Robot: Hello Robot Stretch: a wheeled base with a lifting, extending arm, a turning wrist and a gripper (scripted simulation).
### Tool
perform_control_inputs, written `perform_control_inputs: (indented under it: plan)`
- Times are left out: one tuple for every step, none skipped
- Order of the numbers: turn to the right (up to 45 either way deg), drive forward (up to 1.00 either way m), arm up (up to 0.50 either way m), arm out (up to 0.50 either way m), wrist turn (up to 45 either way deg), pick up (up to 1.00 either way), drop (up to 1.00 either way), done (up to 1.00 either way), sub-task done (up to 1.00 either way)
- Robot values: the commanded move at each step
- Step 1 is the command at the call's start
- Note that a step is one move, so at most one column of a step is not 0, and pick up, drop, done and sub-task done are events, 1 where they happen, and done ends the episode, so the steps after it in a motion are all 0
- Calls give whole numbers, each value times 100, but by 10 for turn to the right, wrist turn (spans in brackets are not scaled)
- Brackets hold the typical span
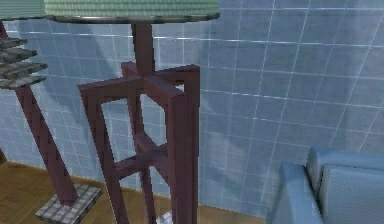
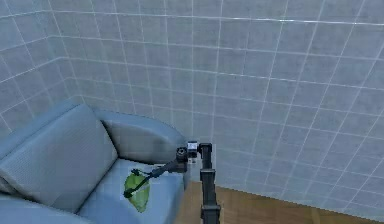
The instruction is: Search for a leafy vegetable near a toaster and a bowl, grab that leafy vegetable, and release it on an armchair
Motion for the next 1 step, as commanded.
perform_control_inputs:
  plan:
    - [0,0,0,0,0,0,0,100,0]
